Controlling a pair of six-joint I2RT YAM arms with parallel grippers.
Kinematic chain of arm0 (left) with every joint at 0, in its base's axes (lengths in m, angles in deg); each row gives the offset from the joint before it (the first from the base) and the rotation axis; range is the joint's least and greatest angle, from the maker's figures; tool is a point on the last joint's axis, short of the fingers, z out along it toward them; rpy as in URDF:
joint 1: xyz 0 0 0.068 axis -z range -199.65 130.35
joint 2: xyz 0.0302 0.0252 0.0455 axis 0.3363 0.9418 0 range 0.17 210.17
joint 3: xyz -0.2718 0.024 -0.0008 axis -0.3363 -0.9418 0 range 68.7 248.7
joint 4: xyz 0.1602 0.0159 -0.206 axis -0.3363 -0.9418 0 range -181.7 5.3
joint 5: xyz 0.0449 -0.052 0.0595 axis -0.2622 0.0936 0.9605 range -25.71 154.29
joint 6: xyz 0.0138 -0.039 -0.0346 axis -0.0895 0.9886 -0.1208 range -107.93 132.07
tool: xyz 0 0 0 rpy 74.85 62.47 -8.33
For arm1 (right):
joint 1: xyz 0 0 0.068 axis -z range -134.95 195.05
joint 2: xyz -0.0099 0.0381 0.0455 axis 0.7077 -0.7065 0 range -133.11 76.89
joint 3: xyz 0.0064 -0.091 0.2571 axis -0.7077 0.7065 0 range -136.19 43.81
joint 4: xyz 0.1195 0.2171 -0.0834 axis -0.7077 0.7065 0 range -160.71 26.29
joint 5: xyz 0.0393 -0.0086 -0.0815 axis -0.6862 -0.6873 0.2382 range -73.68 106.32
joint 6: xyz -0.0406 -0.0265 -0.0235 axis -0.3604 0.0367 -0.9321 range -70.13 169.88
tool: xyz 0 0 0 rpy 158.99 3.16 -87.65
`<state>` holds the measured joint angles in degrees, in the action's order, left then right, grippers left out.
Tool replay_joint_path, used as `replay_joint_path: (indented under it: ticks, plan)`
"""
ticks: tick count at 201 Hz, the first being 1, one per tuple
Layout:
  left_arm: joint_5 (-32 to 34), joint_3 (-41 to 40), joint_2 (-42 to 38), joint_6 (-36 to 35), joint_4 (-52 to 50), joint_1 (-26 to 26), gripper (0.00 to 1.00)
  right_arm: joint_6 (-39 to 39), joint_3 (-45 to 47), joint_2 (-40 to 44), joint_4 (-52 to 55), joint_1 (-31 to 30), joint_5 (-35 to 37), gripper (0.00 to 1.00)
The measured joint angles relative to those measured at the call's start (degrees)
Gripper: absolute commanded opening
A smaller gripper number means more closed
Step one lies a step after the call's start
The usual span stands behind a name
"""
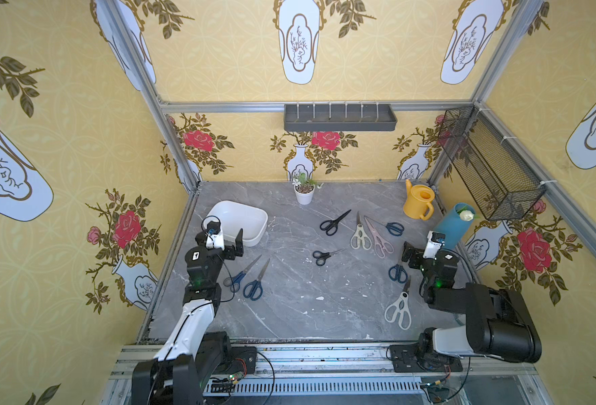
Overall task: Put the scissors into the storage box
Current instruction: Pick up the scissors from the center of the board.
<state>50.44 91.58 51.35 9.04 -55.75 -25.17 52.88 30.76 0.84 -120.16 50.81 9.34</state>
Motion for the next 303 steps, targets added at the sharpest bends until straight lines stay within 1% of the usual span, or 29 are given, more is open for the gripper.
replay_joint_path:
  ticks: [11, 27, 50, 59, 78, 90, 108, 130, 143, 152, 160, 166, 181, 198, 207, 222, 230, 243, 245, 250, 255, 269, 287, 303]
  plan:
    - [-0.98, 4.63, -2.82, -0.90, -7.50, -0.09, 1.00, -0.20, -1.42, 6.05, 3.26, -1.64, 0.09, 0.97]
    - [-1.57, 10.21, -4.50, -2.91, -17.86, -0.09, 1.00, 0.09, -2.89, 15.28, 8.48, -3.43, 0.72, 0.97]
    - [-3.41, 18.03, -3.96, -7.10, -32.00, -0.11, 1.00, 4.33, -8.81, 25.77, 19.93, -3.45, 2.01, 0.97]
    - [-4.09, 22.12, -2.36, -8.35, -37.42, -0.11, 1.00, 6.64, -12.20, 28.20, 24.85, -3.45, 3.06, 0.97]
    - [-4.52, 30.29, 2.78, -11.08, -47.41, -0.13, 1.00, 13.46, -19.71, 30.29, 35.78, -3.41, 6.29, 0.97]
    - [-2.82, 33.75, 6.05, -11.54, -52.74, -0.17, 1.00, 17.68, -23.80, 30.03, 42.91, -3.15, 9.03, 0.97]
    - [-0.09, 36.85, 9.07, -12.83, -61.44, -0.50, 1.00, 21.66, -30.34, 27.85, 54.51, -2.38, 10.62, 0.97]
    - [0.70, 37.38, 10.05, -16.94, -69.61, -0.61, 0.99, 26.75, -34.88, 26.14, 64.72, -2.19, 12.44, 0.97]
    - [0.52, 37.51, 12.13, -19.67, -74.66, -0.76, 0.93, 27.93, -35.06, 26.45, 68.78, -1.95, 11.72, 0.97]
    - [0.35, 37.83, 15.04, -21.07, -78.27, -1.07, 0.85, 29.03, -34.69, 27.36, 70.77, -1.88, 10.38, 0.97]
    - [0.31, 38.14, 18.10, -22.16, -81.24, -1.40, 0.80, 29.07, -33.90, 28.70, 71.52, -1.77, 8.48, 0.97]
    - [0.22, 38.14, 20.24, -22.56, -83.10, -1.64, 0.74, 29.14, -33.05, 30.01, 71.82, -1.77, 6.62, 0.98]
    - [-0.11, 37.90, 23.61, -23.52, -86.77, -1.81, 0.61, 30.12, -31.12, 32.35, 71.93, -1.79, 2.34, 0.99]
    - [0.22, 37.11, 26.18, -24.55, -87.95, -1.73, 0.55, 30.36, -30.45, 32.30, 72.04, -2.14, -2.93, 1.00]
    - [0.98, 36.46, 27.78, -25.44, -87.80, -1.70, 0.54, 30.40, -30.45, 31.34, 71.97, -3.28, -5.46, 1.00]
    - [3.28, 34.88, 29.81, -26.82, -86.99, -1.77, 0.54, 30.93, -30.01, 29.73, 72.13, -7.91, -7.82, 0.99]
    - [4.66, 33.86, 30.75, -27.80, -86.18, -1.77, 0.53, 31.28, -29.64, 28.92, 73.11, -11.82, -7.85, 0.98]
    - [6.56, 32.44, 32.04, -29.38, -84.80, -1.77, 0.53, 31.41, -29.77, 27.32, 75.23, -19.69, -7.21, 0.98]
    - [6.82, 32.22, 32.24, -29.64, -84.59, -1.77, 0.53, 31.47, -29.90, 26.75, 75.45, -21.62, -7.04, 0.98]
    - [7.43, 31.74, 32.63, -30.14, -84.08, -1.79, 0.52, 31.45, -30.32, 25.59, 75.91, -24.52, -5.75, 0.98]
    - [8.15, 31.23, 33.09, -30.67, -83.54, -1.84, 0.52, 31.52, -30.93, 23.71, 76.35, -29.55, -4.33, 0.98]
    - [9.68, 30.69, 34.29, -32.09, -82.36, -1.92, 0.49, 32.46, -32.41, 18.71, 76.65, -39.60, -1.38, 0.99]
    - [10.95, 30.88, 35.82, -33.14, -80.67, -1.97, 0.45, 33.92, -34.62, 12.57, 76.46, -49.70, 2.05, 0.99]
    - [11.15, 31.47, 37.53, -33.90, -79.65, -1.97, 0.43, 35.45, -36.70, 6.38, 74.23, -56.04, 4.57, 1.00]
